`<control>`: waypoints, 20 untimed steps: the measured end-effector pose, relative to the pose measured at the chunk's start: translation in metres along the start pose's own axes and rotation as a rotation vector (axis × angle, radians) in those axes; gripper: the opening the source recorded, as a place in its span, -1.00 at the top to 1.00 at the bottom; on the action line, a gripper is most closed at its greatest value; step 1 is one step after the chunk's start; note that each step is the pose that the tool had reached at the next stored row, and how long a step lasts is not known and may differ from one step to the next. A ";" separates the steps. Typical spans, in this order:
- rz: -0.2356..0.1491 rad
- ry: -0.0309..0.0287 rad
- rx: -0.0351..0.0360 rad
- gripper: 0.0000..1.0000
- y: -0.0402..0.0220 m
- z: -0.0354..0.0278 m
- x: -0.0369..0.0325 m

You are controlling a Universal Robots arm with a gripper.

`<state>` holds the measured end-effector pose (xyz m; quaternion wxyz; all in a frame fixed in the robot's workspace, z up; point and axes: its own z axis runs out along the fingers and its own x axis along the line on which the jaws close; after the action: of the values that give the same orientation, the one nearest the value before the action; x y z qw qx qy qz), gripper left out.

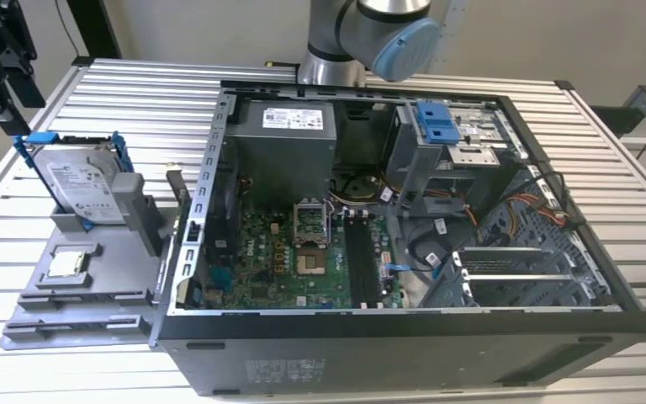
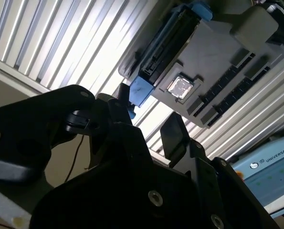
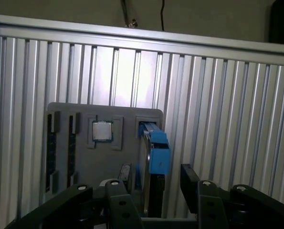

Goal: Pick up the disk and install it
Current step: 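Pick up the disk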

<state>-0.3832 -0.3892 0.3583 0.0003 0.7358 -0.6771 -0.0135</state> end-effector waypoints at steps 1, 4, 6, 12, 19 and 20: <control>0.000 0.0006 -0.0003 -1.00 -0.0001 0.0001 0.0000; 0.000 0.0006 -0.0001 -1.00 -0.0001 0.0003 0.0000; 0.000 0.0006 -0.0001 -1.00 -0.0002 0.0004 0.0000; 0.000 0.0006 -0.0001 -1.00 -0.0002 0.0015 0.0000; 0.000 0.0002 -0.0001 -1.00 -0.0003 0.0080 0.0000; 0.000 0.0001 0.0000 -1.00 -0.0004 0.0098 0.0000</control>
<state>-0.3830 -0.3890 0.3484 0.0004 0.7358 -0.6771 -0.0134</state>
